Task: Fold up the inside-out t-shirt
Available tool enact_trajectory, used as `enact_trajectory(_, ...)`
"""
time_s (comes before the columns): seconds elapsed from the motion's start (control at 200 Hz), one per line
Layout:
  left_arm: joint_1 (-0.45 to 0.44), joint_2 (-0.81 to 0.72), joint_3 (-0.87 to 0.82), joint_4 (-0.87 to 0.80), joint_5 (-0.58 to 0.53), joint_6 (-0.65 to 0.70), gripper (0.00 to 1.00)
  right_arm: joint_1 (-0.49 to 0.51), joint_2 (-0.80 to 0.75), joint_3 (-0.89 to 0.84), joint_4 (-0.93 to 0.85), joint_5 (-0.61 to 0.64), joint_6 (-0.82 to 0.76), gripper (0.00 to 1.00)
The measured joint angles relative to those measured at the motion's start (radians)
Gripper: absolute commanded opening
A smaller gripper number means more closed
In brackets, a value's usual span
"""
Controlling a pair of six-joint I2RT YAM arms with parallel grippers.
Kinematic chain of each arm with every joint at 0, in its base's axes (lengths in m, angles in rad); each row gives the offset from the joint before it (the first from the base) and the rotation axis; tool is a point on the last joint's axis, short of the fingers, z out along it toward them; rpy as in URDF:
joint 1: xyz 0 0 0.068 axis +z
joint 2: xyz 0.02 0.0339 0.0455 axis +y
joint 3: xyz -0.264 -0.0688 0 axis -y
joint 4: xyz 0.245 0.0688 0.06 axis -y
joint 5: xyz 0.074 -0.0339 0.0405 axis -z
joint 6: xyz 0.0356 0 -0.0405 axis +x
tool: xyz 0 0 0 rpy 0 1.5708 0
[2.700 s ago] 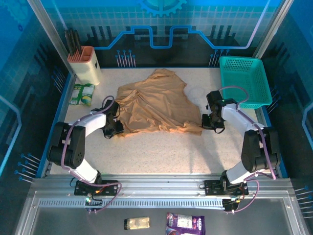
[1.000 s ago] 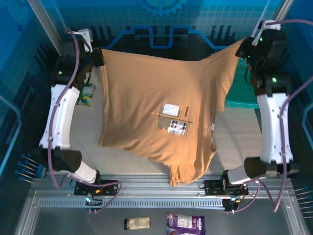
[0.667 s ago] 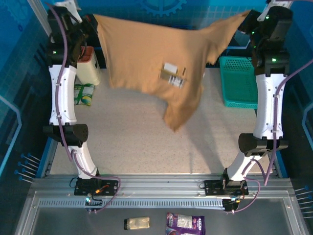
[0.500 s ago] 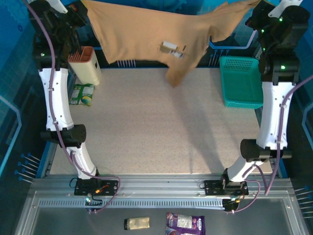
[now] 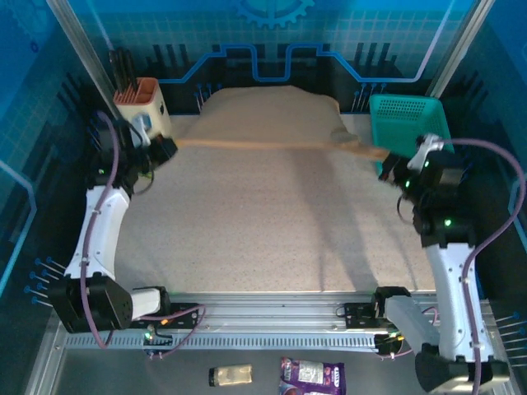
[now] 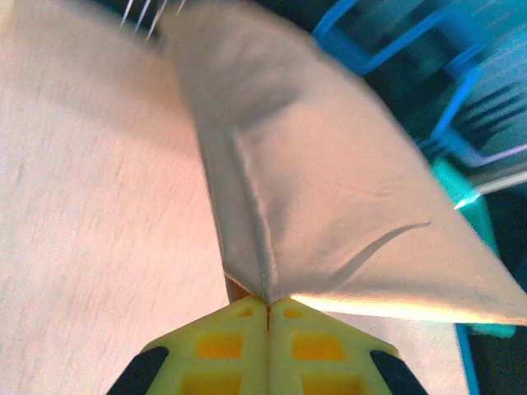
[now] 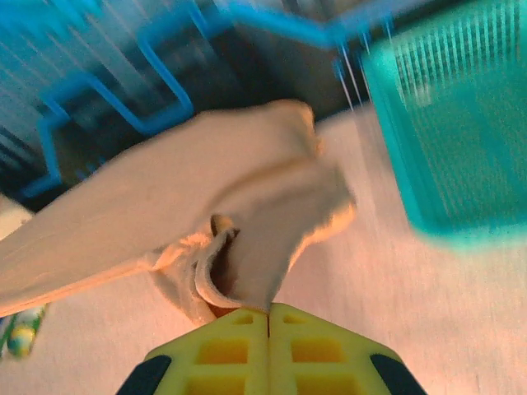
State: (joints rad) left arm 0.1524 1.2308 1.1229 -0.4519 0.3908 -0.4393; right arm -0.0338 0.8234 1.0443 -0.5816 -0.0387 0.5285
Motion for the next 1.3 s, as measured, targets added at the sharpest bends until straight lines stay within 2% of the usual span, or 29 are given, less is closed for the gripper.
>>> enact_trajectory(0.165,0.0,-0.024,-0.313,-0.042,-0.02,-0.036,0.0,0.0,-0.092,-0.293,-0.082,-0.051,0.075,0.0)
enact_trajectory(0.295,0.0,-0.014,-0.444,-0.061,-0.081,-0.087,0.03,0.003,-0.073,-0.454,-0.12,-0.087,0.134,0.0)
enact_trajectory(0.37,0.0,0.008,-0.487,-0.058,-0.111,-0.115,0.05,0.024,-0.064,-0.5,-0.143,-0.103,0.161,0.0)
enact_trajectory(0.47,0.0,0.02,-0.533,-0.05,-0.142,-0.153,0.07,0.101,-0.063,-0.518,-0.183,-0.1,0.198,0.0)
enact_trajectory(0.625,0.0,-0.036,-0.565,-0.069,-0.189,-0.197,0.15,0.198,-0.119,-0.532,-0.266,-0.089,0.265,0.0)
enact_trajectory(0.715,0.0,-0.129,-0.563,-0.098,-0.22,-0.216,0.18,0.239,-0.168,-0.533,-0.336,-0.064,0.31,0.07)
enact_trajectory(0.76,0.0,-0.183,-0.562,-0.12,-0.24,-0.22,0.21,0.255,-0.19,-0.532,-0.377,-0.048,0.333,0.16)
enact_trajectory(0.796,0.0,-0.221,-0.561,-0.138,-0.255,-0.226,0.31,0.262,-0.204,-0.53,-0.411,-0.038,0.353,0.26)
enact_trajectory(0.831,0.0,-0.26,-0.56,-0.156,-0.27,-0.237,0.4,0.266,-0.216,-0.525,-0.447,-0.024,0.368,0.31)
enact_trajectory(0.931,0.0,-0.36,-0.559,-0.206,-0.319,-0.267,0.51,0.271,-0.235,-0.509,-0.51,-0.013,0.41,0.45)
enact_trajectory(1.116,0.001,-0.429,-0.522,-0.25,-0.349,-0.275,0.42,0.302,-0.225,-0.436,-0.578,0.005,0.452,0.47)
enact_trajectory(1.216,-0.013,-0.374,-0.482,-0.235,-0.297,-0.266,0.38,0.339,-0.177,-0.414,-0.523,-0.009,0.439,0.47)
enact_trajectory(1.301,-0.081,-0.273,-0.441,-0.203,-0.254,-0.26,0.37,0.374,-0.06,-0.41,-0.433,-0.05,0.383,0.46)
